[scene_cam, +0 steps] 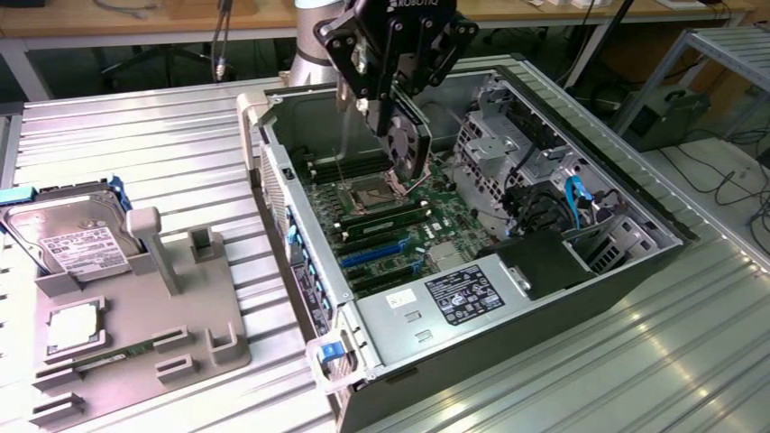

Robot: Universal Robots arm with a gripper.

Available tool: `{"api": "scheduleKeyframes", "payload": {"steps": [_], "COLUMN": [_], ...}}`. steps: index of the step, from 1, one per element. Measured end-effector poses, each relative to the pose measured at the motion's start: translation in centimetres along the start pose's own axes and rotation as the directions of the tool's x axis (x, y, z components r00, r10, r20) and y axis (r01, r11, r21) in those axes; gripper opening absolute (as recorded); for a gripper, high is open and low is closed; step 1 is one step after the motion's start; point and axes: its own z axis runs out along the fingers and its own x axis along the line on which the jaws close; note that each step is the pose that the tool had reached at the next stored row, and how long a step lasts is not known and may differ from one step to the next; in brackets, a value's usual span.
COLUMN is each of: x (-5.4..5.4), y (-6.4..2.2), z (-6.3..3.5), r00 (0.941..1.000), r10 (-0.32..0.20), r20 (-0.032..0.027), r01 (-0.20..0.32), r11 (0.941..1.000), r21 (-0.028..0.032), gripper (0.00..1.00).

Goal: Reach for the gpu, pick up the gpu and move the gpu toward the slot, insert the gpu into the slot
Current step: 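Pick up the gpu and move the gpu toward the slot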

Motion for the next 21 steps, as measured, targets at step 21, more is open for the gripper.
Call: {"api": "scheduleKeyframes", "payload": {"steps": [21], "x": [-2.5], "y": [0.37], "z": [0.28], "r00": [1.0], "r10": [0.0], "r20": [-0.0031], "r01": [0.0], "r11": [1.0], "r21": [-0.0023], "gripper": [0.28]}}
